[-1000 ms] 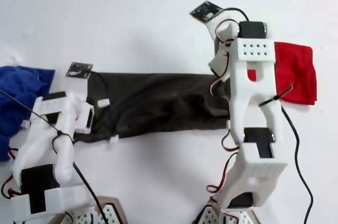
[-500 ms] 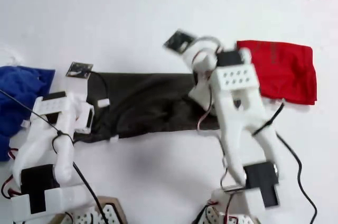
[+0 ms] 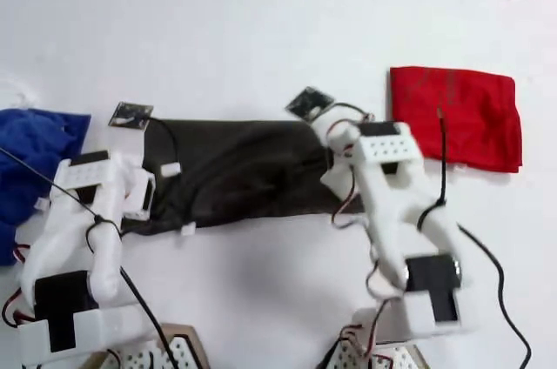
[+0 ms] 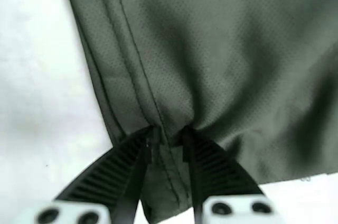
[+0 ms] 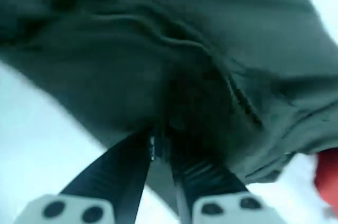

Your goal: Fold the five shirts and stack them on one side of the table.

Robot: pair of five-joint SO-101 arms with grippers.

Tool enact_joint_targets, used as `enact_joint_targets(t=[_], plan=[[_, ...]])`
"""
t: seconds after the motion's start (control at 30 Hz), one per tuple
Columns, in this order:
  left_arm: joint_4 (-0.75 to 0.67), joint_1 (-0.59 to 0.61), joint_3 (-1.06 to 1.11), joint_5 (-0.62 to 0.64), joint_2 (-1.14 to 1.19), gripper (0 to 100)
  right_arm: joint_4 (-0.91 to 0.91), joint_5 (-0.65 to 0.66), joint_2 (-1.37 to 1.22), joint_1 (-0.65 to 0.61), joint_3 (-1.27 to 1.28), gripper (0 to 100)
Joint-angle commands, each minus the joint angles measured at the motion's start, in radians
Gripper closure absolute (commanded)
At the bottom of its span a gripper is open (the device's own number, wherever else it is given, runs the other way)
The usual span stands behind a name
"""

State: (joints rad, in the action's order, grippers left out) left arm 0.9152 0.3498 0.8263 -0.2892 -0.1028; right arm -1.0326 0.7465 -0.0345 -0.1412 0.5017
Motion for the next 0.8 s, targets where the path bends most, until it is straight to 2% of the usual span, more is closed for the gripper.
enact_joint_targets(t=[0.0, 0.13, 0.3, 0.5, 0.63, 0.77], plan=[[-0.046, -0.003, 0.001, -0.003, 0.009, 89, 0.027, 0.017, -0.102, 0.105, -0.180, 97.9], [-0.046, -0.003, 0.001, -0.003, 0.009, 89, -0.031, 0.015, -0.193, 0.153, -0.364, 97.9], [-0.046, -0.003, 0.001, -0.003, 0.009, 89, -0.077, 0.015, -0.237, 0.150, -0.411, 97.9], [-0.046, -0.003, 0.001, -0.003, 0.009, 89, -0.193, 0.014, -0.064, 0.163, -0.407, 97.9], [-0.046, -0.003, 0.001, -0.003, 0.009, 89, -0.228, 0.015, 0.074, 0.153, -0.331, 97.9], [-0.046, -0.003, 0.001, -0.003, 0.009, 89, -0.087, 0.015, 0.096, 0.105, -0.120, 97.9]])
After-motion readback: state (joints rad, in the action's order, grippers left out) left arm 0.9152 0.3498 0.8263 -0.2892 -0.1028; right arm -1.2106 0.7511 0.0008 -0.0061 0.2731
